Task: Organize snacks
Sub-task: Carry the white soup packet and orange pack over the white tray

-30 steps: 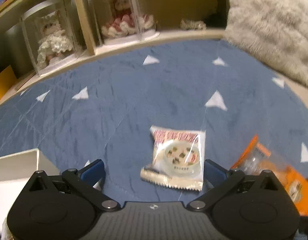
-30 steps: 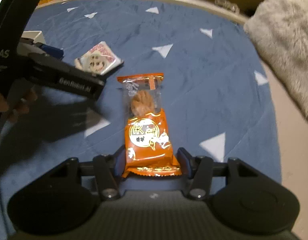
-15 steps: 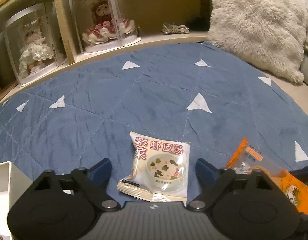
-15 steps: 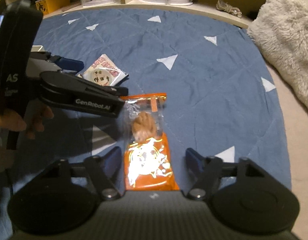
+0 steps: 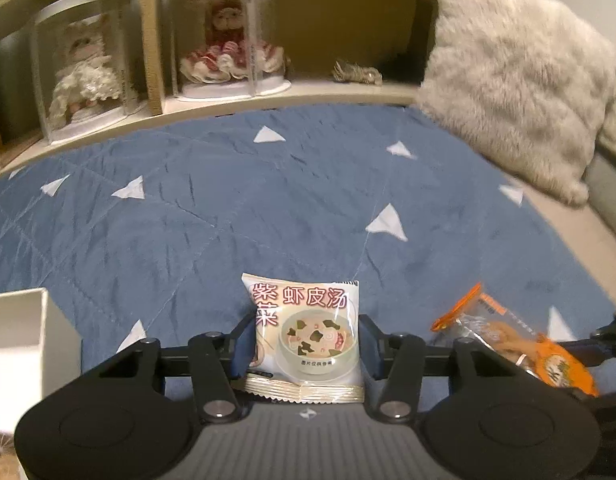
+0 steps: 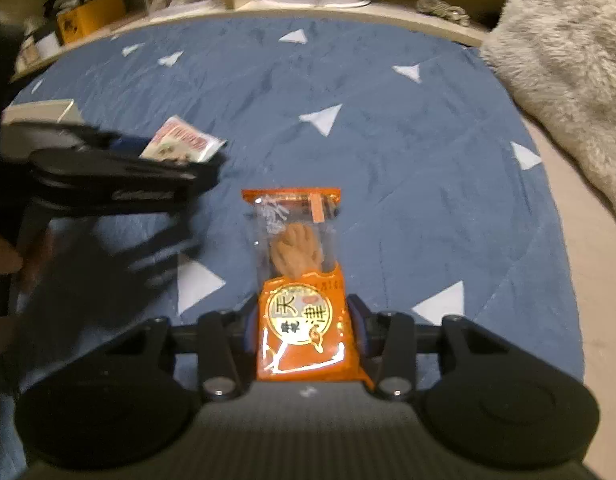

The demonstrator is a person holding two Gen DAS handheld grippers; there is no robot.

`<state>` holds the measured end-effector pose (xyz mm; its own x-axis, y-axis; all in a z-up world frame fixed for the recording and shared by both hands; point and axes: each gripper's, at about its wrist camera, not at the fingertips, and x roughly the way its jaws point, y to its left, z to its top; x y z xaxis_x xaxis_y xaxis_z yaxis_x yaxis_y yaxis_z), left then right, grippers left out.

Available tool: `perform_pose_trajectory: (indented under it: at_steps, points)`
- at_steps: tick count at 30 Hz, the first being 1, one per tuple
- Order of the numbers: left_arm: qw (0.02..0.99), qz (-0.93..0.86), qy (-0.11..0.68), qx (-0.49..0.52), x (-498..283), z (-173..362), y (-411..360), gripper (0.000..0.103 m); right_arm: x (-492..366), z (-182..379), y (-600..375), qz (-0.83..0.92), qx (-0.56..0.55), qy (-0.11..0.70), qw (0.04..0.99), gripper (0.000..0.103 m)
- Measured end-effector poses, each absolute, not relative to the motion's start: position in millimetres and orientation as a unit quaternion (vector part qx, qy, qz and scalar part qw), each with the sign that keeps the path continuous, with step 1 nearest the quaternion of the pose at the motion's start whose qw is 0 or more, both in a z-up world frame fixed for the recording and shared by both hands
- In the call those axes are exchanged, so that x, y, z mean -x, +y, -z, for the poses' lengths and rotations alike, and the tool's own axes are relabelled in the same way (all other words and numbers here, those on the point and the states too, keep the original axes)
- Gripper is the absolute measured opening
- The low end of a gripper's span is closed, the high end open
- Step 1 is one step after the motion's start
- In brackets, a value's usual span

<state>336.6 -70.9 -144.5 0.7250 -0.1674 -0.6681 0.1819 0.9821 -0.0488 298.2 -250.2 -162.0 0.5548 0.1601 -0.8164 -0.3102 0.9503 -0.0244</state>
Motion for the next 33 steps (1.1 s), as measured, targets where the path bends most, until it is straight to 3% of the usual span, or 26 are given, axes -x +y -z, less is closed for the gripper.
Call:
perform_pose_trajectory:
  at_steps: [21, 33]
  points:
    - [0.942, 0.079, 0.325, 0.005, -253.6, 60.9, -53.7, 0.054, -251.6, 91.6, -265.4, -0.136, 0.026, 0.353, 0.925, 0.048]
    - [0.951, 0.042, 0.305, 0.015, -206.2, 14.4, 8.4, 0.054, -227.6, 67.9, -234.4, -0.192, 0.025, 0.313, 0.93, 0.049]
